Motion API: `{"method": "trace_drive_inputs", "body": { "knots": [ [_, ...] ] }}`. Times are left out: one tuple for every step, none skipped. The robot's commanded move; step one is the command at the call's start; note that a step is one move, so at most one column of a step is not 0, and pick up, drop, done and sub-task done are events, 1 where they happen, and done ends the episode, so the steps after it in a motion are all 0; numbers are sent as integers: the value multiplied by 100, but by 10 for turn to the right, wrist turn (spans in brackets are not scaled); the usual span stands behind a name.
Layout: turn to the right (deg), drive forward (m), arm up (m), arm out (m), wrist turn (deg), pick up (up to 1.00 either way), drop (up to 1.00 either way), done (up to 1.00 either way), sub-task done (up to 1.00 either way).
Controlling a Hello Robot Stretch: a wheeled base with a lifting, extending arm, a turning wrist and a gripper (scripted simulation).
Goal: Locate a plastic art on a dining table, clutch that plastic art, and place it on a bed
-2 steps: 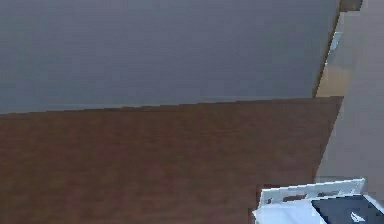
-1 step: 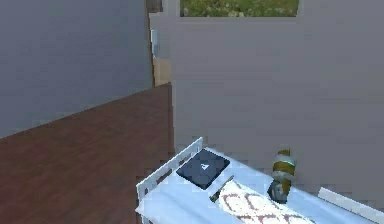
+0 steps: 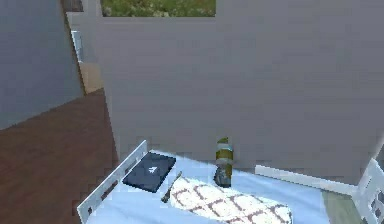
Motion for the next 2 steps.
{"method": "trace_drive_inputs", "body": {
  "knots": [
    [0, 30, 0, 0, 0, 0, 0, 0, 0],
    [-450, 0, 0, 0, 0, 0, 0, 0, 0]
  ]
}}
